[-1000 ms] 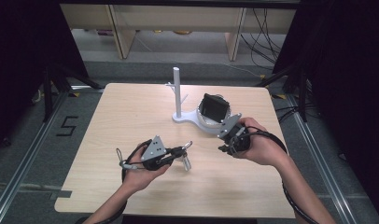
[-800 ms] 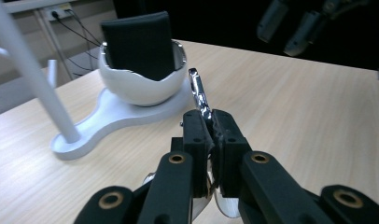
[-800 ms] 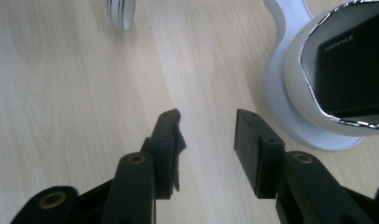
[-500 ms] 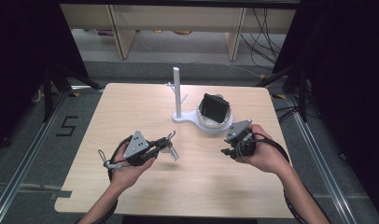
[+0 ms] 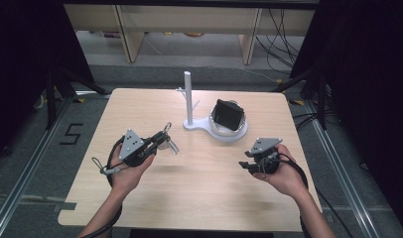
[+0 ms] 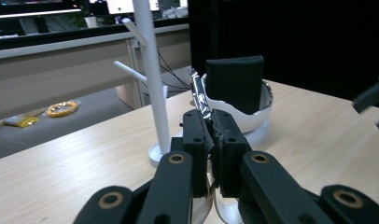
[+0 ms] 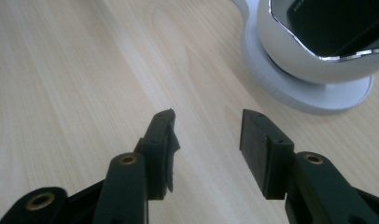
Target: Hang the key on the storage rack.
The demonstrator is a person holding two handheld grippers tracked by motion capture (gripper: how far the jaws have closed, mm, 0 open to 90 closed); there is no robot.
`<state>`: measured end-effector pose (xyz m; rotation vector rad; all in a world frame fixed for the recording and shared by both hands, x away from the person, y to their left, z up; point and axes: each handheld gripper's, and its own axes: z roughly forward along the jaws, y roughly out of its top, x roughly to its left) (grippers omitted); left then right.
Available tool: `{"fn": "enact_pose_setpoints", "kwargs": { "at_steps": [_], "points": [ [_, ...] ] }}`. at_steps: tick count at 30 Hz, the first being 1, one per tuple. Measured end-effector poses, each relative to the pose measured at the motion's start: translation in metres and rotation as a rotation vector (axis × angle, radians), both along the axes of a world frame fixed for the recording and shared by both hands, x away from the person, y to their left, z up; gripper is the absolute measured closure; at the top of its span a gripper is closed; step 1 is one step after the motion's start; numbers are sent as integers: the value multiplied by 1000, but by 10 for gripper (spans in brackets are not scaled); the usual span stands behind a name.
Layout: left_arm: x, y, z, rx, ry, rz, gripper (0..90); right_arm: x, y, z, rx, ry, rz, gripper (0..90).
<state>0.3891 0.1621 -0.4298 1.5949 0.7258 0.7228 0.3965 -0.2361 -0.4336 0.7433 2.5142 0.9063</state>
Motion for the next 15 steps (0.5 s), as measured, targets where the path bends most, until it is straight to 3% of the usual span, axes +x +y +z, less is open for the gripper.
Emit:
{"fn": "enact_pose_setpoints", "kwargs": {
  "at_steps": [5,8,10,11,15],
  "points": [
    [7,-2,-1,-19,-6,24,848,-5,-9,-17,94,29,-77,543],
    [10,-3,-1,-19,-8,34,849,-7,-14,-26,144,7,-107,543],
    [15,-4,-2,-19,-8,49,849,-10,-16,-29,180,17,-138,543],
    [16,-5,-2,-25,-11,58,849,-10,-19,-30,182,-10,-142,542],
    [22,-7,-1,-32,-16,79,849,-15,-22,-38,223,-7,-193,542]
  ]
}}
